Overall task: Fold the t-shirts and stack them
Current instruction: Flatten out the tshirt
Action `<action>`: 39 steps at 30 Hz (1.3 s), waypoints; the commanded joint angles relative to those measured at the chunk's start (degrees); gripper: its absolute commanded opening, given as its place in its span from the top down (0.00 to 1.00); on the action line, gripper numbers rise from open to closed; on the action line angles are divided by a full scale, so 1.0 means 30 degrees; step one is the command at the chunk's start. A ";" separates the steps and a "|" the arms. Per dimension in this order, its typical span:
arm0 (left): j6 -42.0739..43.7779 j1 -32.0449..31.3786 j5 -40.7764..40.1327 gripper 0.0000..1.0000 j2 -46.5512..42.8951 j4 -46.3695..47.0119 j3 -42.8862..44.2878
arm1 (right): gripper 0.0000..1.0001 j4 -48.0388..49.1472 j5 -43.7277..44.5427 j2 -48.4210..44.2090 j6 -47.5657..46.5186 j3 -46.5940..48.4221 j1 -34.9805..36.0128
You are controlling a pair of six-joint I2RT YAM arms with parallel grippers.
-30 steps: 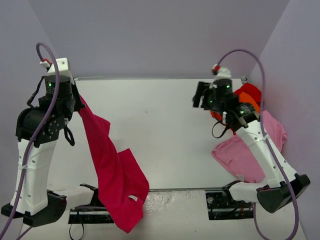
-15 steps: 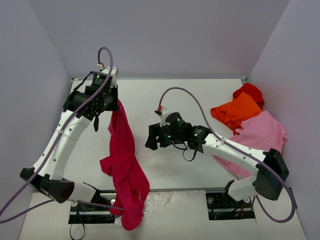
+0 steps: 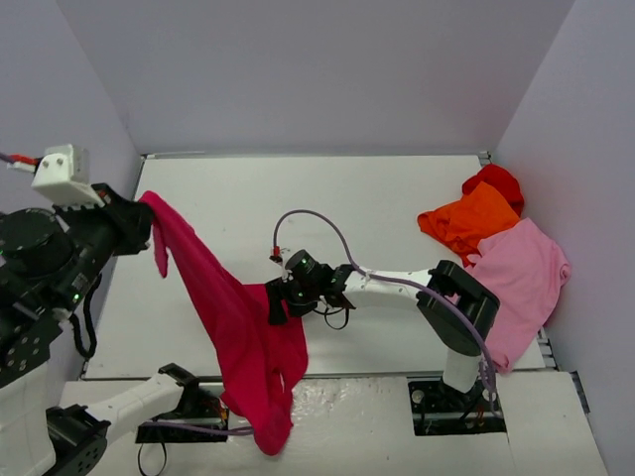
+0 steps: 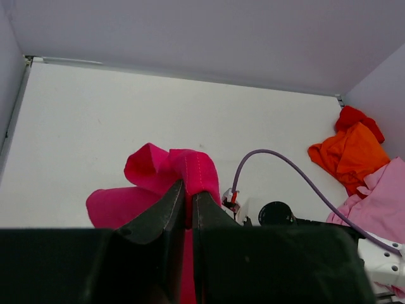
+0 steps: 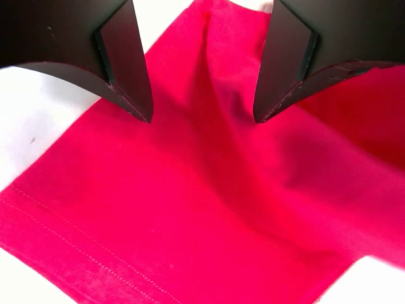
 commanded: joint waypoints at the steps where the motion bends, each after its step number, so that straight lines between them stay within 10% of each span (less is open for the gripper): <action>1: -0.0334 -0.0002 -0.0868 1.00 0.0280 -0.0941 0.0284 | 0.39 0.1252 0.0675 0.0045 -0.0498 0.1422 -0.0064; 29: -0.0363 -0.0002 -0.1685 1.00 -0.1754 -0.1787 -0.0606 | 0.43 -0.0764 0.4338 0.5008 -0.2477 0.5185 -0.1441; 39: 0.0034 -0.0002 -0.2259 1.00 -0.2021 -0.1830 -0.0755 | 1.00 -0.2614 0.5792 0.3876 -0.2375 0.3870 -0.1441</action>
